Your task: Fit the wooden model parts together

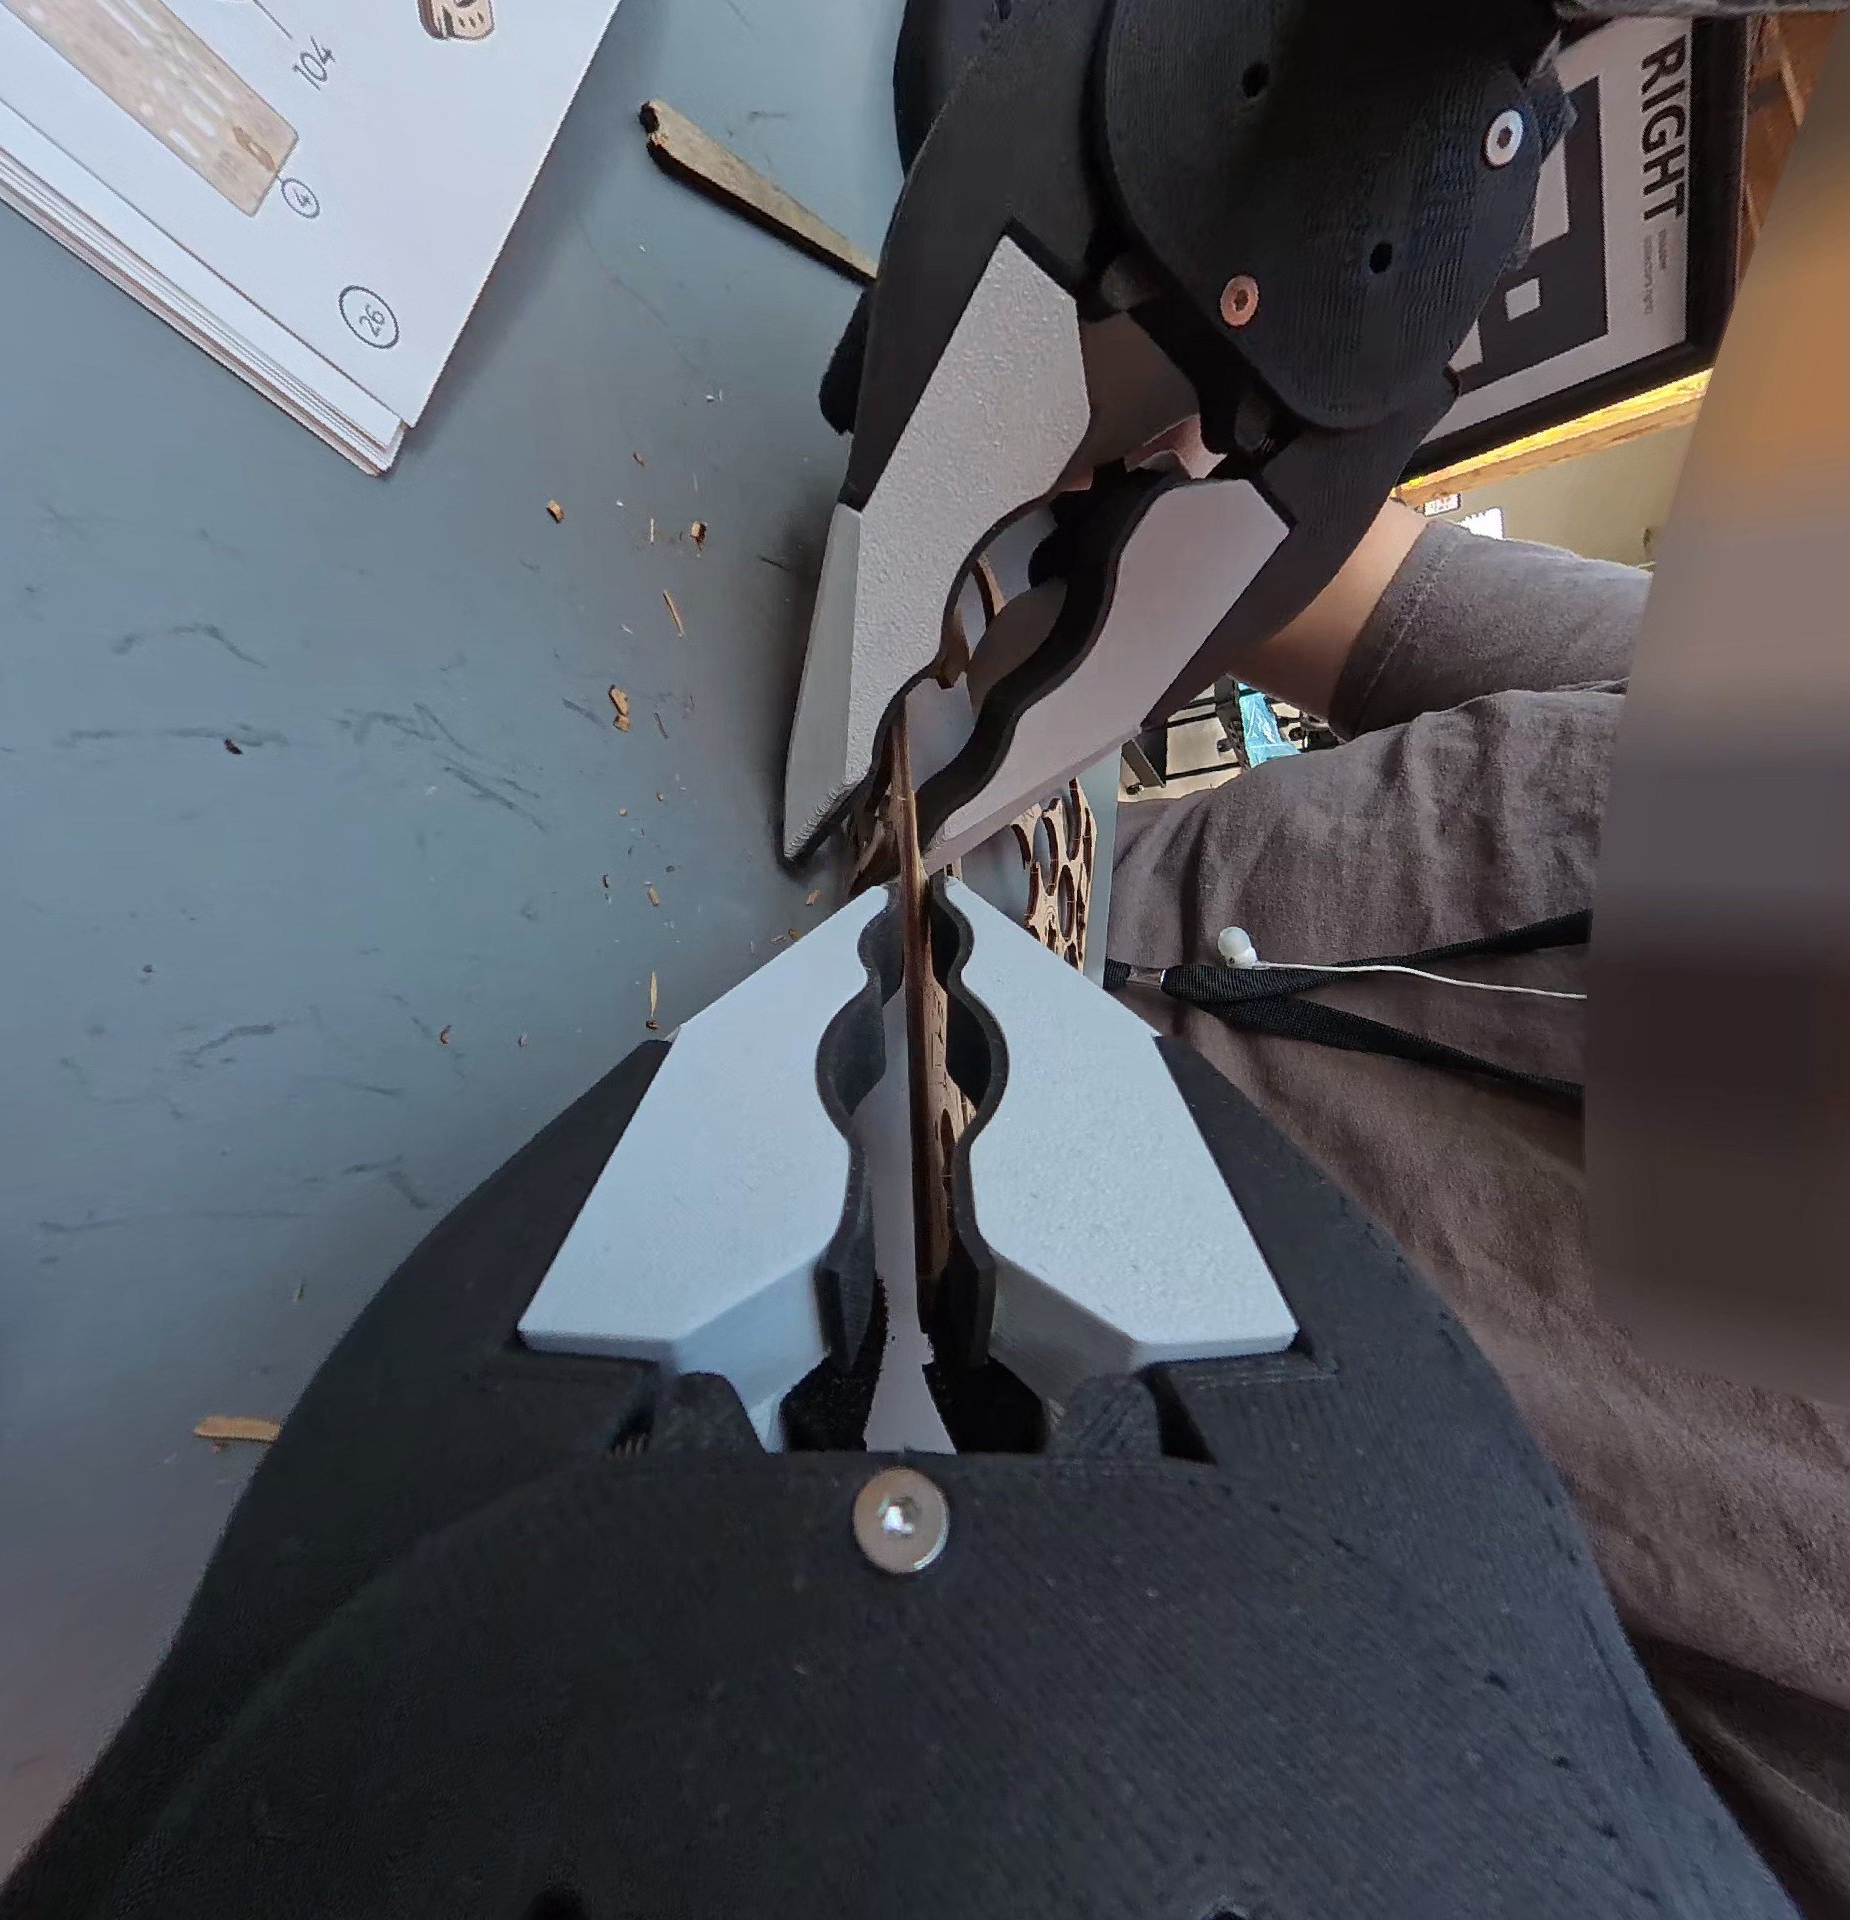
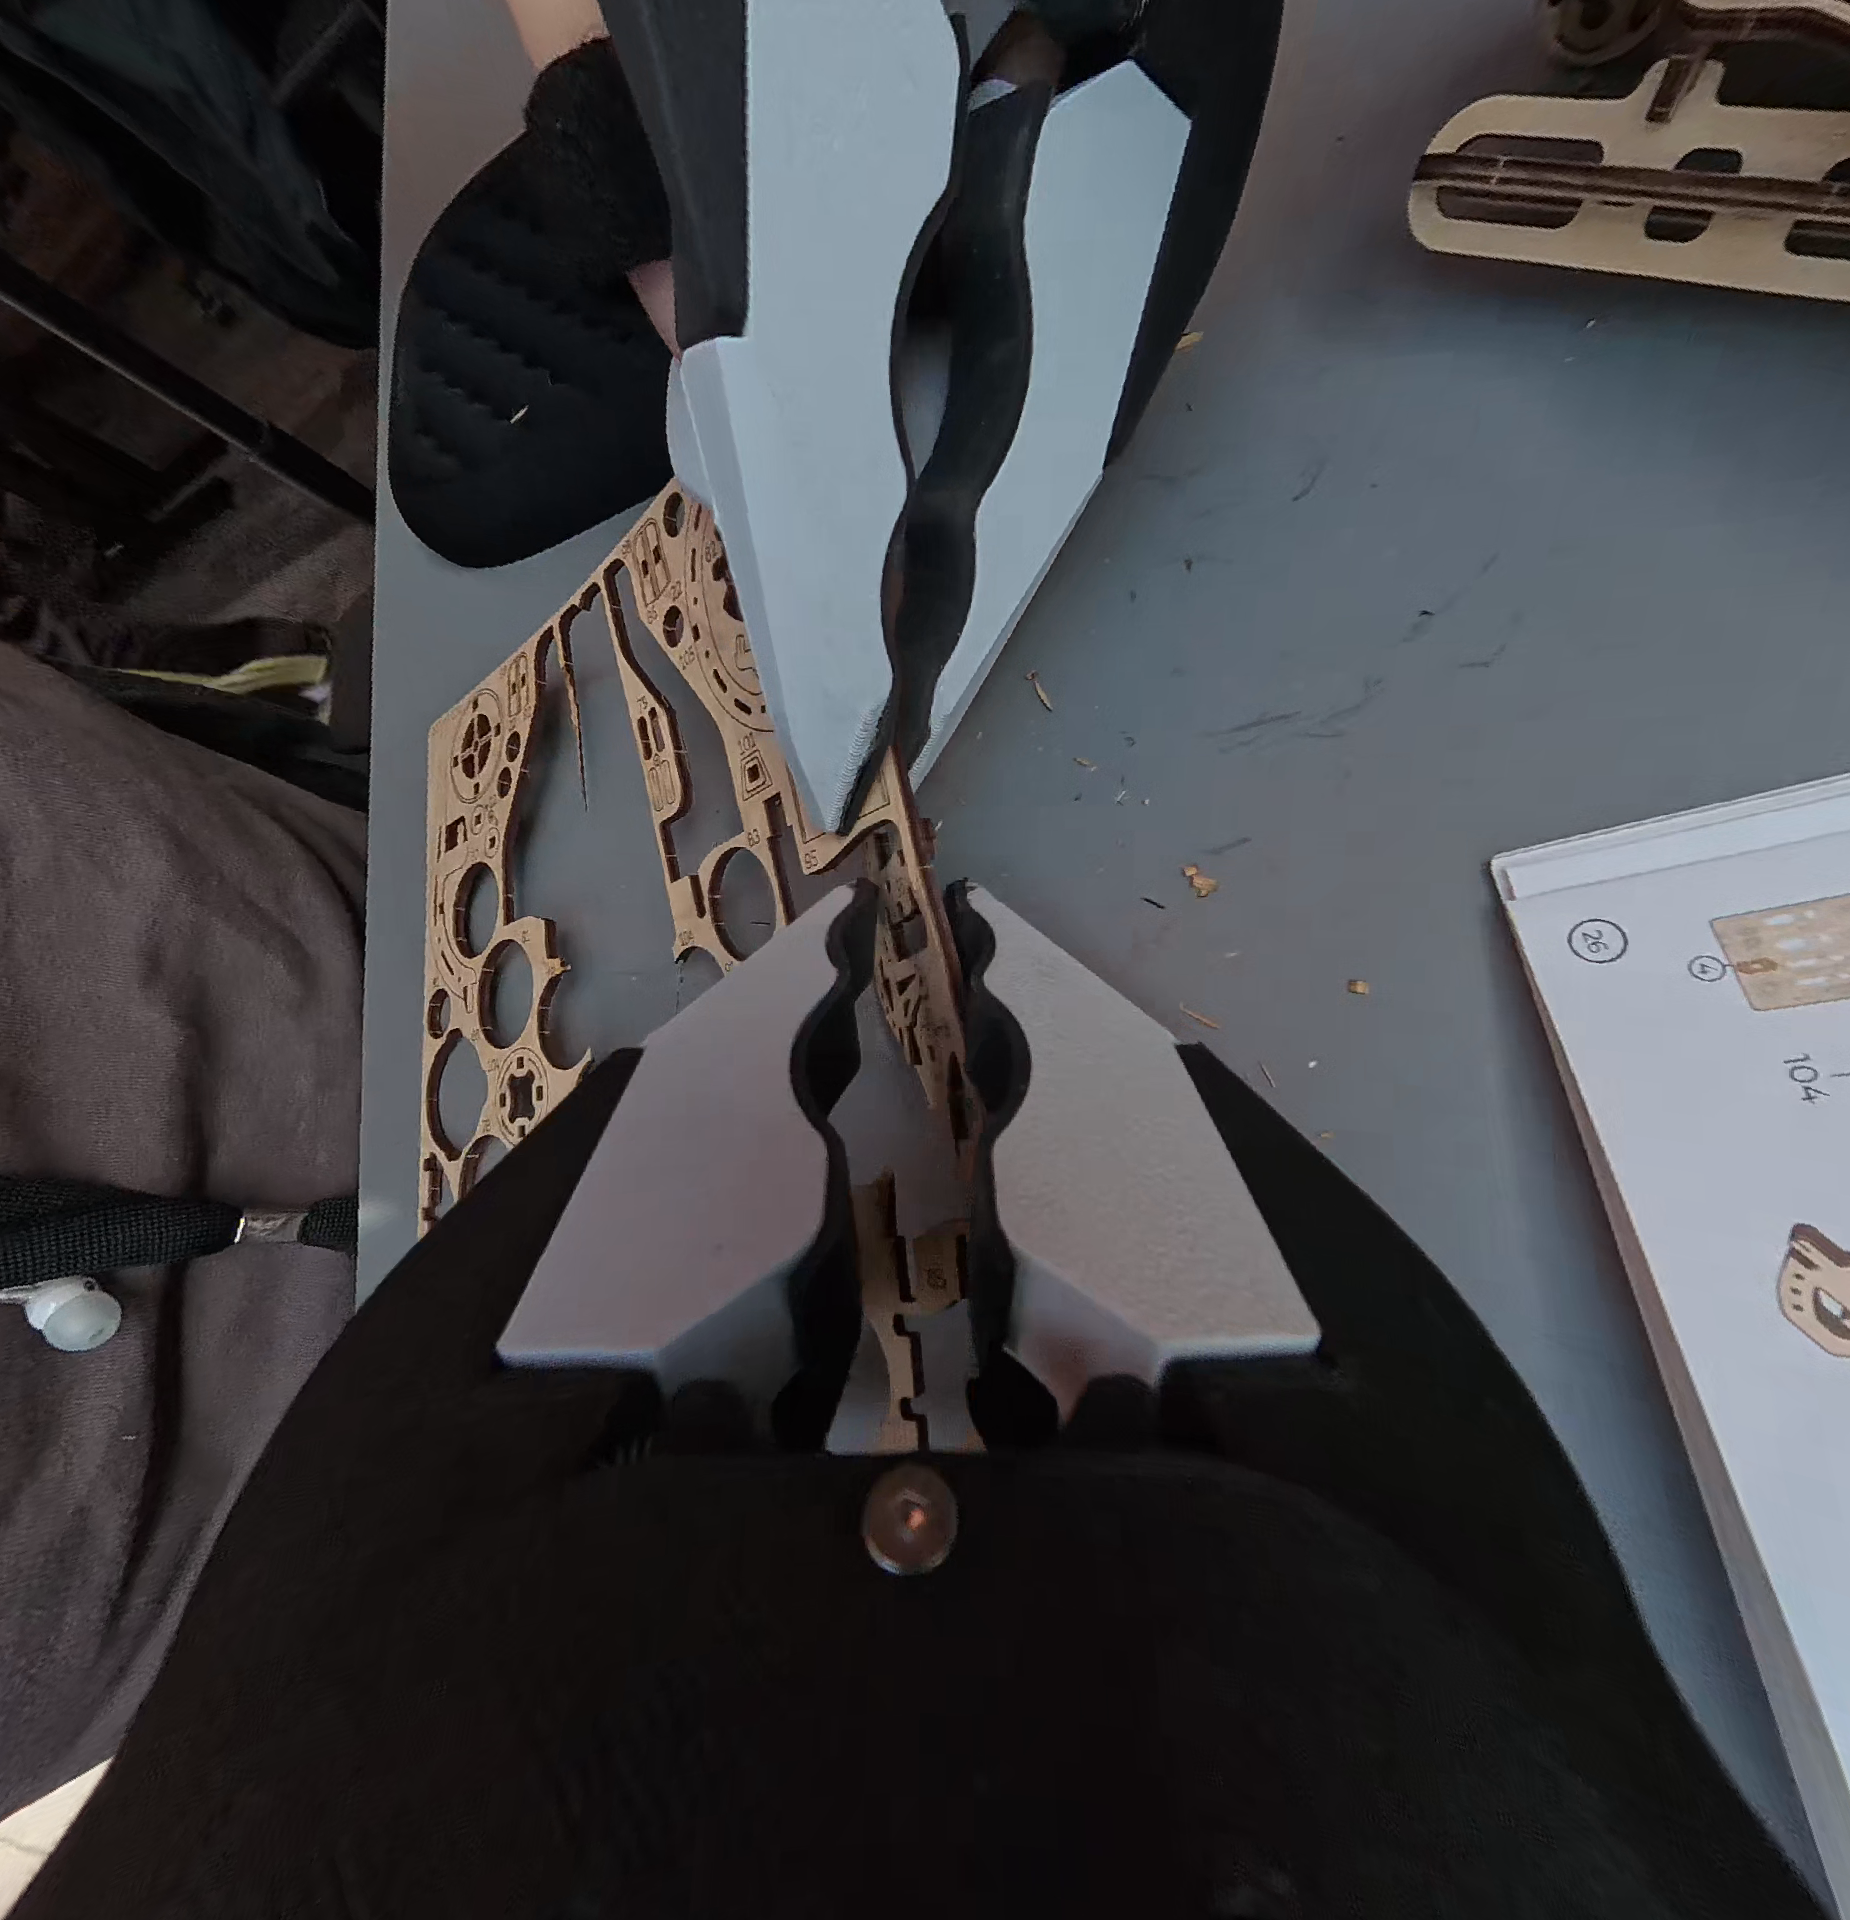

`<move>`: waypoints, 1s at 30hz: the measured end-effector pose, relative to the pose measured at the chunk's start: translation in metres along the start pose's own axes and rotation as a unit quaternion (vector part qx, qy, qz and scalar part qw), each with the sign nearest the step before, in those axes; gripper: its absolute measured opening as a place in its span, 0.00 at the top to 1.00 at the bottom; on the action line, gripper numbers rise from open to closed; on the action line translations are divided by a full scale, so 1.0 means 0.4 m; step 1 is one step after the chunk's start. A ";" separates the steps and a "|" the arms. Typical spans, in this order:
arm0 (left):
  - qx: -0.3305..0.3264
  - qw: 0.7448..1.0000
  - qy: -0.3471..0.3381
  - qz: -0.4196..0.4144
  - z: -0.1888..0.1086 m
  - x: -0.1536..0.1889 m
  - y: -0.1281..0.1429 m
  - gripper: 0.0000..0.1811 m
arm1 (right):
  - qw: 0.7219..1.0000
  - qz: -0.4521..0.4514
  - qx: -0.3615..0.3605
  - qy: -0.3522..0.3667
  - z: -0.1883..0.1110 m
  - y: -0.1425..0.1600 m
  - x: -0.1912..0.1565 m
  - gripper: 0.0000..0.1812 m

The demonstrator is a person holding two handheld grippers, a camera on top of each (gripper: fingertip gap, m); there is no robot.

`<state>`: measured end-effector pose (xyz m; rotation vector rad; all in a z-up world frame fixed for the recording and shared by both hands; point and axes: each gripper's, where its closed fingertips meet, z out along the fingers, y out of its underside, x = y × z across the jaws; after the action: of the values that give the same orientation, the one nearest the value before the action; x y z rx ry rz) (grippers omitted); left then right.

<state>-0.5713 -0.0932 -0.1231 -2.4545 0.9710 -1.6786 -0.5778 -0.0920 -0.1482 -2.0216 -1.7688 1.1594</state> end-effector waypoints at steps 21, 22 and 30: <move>0.075 0.995 0.061 0.013 -0.079 0.045 -0.025 0.88 | 0.993 0.024 0.052 -0.105 -0.053 -0.001 -0.043 0.99; 0.089 0.994 0.056 0.020 -0.099 0.045 -0.028 0.89 | 0.992 0.019 0.060 -0.109 -0.057 -0.003 -0.046 0.99; 0.108 0.990 -0.002 0.093 -0.143 0.007 0.012 0.93 | 0.982 -0.036 0.117 -0.142 -0.086 -0.039 -0.076 0.99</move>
<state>-0.6213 -0.0801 -0.0981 -2.1586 0.9291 -1.6237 -0.5652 -0.1045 -0.1032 -1.7145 -1.7128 1.6147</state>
